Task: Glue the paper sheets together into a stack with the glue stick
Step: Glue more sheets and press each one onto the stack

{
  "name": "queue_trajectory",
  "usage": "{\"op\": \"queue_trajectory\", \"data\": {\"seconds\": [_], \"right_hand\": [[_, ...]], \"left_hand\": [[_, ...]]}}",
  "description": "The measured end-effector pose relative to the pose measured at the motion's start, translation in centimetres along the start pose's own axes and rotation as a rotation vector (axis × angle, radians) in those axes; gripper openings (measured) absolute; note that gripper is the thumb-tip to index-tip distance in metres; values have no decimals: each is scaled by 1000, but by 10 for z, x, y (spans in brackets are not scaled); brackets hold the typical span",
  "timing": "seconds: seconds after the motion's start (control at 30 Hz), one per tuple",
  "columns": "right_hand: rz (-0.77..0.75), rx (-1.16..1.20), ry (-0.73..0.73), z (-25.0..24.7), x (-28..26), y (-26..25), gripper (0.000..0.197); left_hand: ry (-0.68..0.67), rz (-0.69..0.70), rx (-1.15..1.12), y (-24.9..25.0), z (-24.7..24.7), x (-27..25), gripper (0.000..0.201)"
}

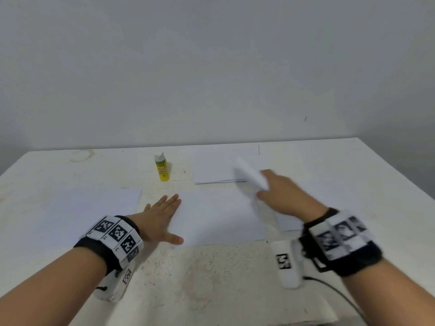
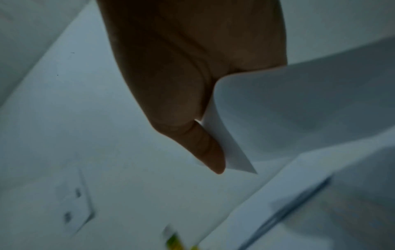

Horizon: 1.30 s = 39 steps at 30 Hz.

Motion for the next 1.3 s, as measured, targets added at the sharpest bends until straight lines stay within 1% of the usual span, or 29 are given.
{"op": "queue_trajectory", "data": {"seconds": [0.07,0.13,0.23,0.33,0.47,0.73,0.97,1.3], "right_hand": [[-17,-16,-112,36,3,-30,50],[11,15,-176,71,11,-53,51],[98,38,-169,109,22,-73,51],[185,32,-132,127,26,-82,53],[226,27,-137,132,24,-86,61],[207,23,-179,131,20,-90,67],[175,2,-218,133,15,-86,68],[153,-15,-222,134,12,-84,69]], "left_hand": [[-4,1,8,0,1,2,161],[-10,0,16,-1,2,3,161],[-28,-6,25,-2,3,3,162],[-49,-11,28,-2,2,3,163],[-56,-19,37,-1,3,3,164],[-51,-10,37,-1,4,4,161],[-48,-13,33,-1,4,3,163],[-47,-16,43,-1,5,4,163]]}}
Point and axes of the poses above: each hand's wrist, its own x-axis towards the middle knuckle, its own z-axis out of the palm, y = z × x, the point moved 4 cm from there along x, towards the middle knuckle, and after that the axes turned 10 degrees about z, right-handed, at the moved point
